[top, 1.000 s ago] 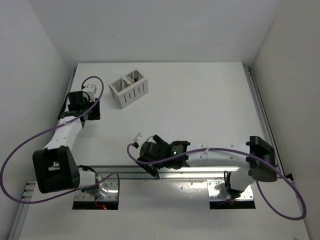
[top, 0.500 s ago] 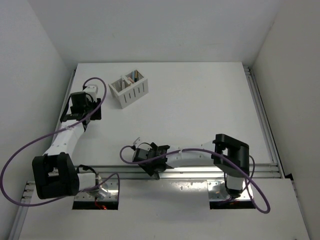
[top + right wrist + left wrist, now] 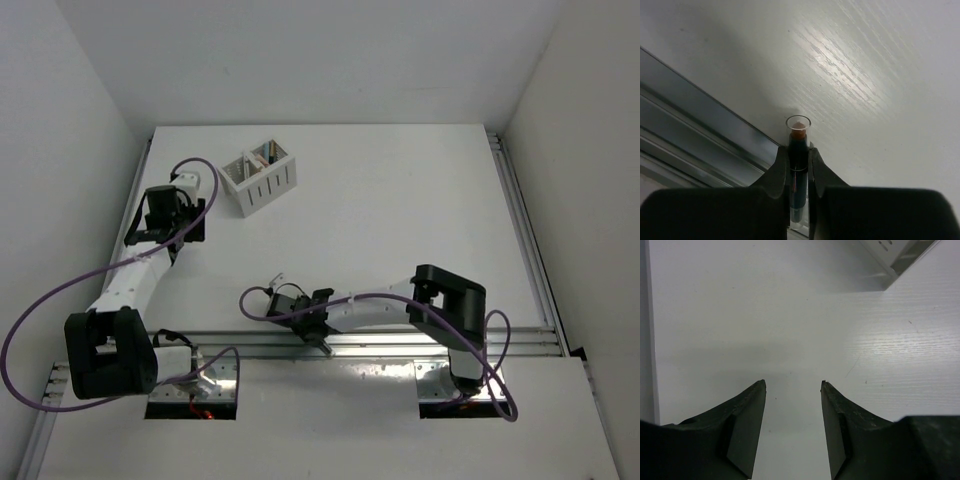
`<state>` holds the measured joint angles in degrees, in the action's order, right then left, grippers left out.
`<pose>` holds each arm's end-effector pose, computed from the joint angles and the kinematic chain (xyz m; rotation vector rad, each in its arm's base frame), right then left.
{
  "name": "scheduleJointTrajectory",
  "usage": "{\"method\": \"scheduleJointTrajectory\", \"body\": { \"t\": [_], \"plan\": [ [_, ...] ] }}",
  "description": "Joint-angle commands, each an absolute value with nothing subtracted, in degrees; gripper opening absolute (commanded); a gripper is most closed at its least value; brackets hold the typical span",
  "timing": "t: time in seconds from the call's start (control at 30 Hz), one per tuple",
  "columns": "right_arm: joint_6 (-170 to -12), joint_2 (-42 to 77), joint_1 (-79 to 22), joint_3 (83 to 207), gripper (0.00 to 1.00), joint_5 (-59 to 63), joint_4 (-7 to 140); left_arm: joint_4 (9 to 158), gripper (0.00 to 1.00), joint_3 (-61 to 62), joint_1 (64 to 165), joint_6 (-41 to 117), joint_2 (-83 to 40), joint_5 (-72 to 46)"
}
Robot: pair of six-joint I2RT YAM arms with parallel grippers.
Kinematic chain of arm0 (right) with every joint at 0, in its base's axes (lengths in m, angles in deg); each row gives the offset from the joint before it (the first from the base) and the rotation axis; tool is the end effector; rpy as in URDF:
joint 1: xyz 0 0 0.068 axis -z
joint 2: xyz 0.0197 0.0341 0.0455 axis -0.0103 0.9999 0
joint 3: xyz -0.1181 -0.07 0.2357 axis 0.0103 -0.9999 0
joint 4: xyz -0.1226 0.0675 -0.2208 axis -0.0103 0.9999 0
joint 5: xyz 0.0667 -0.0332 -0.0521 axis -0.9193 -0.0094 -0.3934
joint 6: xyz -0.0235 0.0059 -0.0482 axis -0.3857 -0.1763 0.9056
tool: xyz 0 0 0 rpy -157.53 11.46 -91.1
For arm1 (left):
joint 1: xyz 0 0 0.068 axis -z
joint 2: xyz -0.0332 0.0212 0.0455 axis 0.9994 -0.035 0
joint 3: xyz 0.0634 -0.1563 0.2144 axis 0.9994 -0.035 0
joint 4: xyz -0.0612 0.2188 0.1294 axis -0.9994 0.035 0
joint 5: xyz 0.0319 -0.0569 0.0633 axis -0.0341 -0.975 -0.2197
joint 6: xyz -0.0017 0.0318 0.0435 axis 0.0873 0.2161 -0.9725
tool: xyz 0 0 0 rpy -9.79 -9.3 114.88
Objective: Organize the makeup
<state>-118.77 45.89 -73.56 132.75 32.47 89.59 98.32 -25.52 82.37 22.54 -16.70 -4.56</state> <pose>0.1108 0.3404 0.1289 -0.7931 2.4963 0.0807 0.2667 0.0263 0.2462 -0.0306 2.2328 0.0923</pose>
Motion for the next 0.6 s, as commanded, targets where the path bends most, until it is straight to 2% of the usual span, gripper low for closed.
{"method": "scheduleJointTrajectory", "body": {
  "t": [0.0,0.23,0.37,0.47,0.57],
  "plan": [
    [-117.5,42.23,-72.54,132.41,0.0,32.42,88.84,96.75,0.54,-25.62,82.72,21.94,-14.86,-3.52],
    [-103.17,30.99,-67.9,139.7,0.0,25.33,83.41,96.75,0.54,-25.62,82.72,21.41,-15.39,-4.39],
    [-98.33,27.28,-57.89,140.15,0.0,18.89,58.21,96.75,0.54,-26.15,80.44,21.41,-15.39,-5.71],
    [-91.13,31.57,-51.64,141.2,0.0,17.84,36.19,96.75,0.54,-26.68,79.21,20.8,-15.39,-6.59],
    [-88.47,43.84,-47.94,147.43,0.0,16.17,18.25,96.75,0.54,-26.68,77.63,20.79,-16.0,-7.11]
  ]
}}
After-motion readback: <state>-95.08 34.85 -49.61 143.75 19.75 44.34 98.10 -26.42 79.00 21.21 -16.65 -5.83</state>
